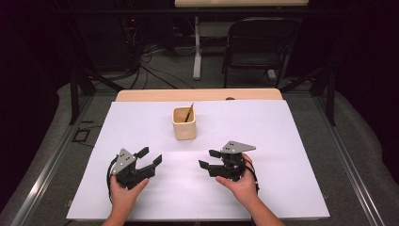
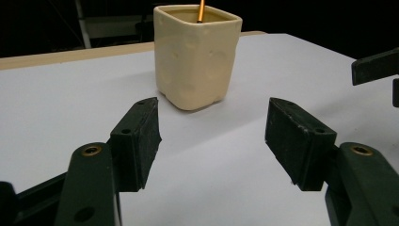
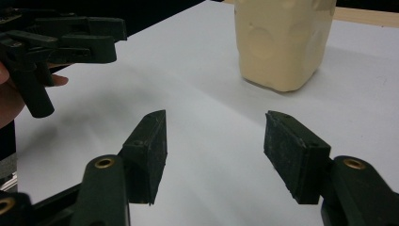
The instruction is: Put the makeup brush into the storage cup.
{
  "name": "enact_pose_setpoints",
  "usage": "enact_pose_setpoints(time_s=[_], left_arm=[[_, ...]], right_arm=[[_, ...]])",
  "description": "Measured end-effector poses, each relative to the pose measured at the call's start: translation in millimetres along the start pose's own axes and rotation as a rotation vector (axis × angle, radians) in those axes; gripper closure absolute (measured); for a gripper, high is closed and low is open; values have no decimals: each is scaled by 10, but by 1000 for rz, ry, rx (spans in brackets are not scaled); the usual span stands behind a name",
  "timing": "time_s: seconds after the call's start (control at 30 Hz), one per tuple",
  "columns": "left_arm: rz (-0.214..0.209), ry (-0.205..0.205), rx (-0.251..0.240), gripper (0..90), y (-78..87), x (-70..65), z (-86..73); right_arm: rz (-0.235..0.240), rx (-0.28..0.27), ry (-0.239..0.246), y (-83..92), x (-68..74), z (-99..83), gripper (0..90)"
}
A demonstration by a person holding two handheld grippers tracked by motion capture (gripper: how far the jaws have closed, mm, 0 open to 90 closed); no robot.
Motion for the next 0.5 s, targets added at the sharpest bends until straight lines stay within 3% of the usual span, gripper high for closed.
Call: enact_pose_setpoints(time_s=[0.5], left_arm=[[-10, 14, 0, 359, -5, -18, -24]], right_arm=[[-2, 1, -5, -12, -7, -11, 394]])
Point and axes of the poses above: each handheld gripper's, and its own axes: y roughly backward along the jaws, z roughly out of its top, x roughly to its left, the point moved 7 cm from there along -y, roughly forward along the jaws, and after that the axes turned 14 degrees about -z, right-handed, at the moved point
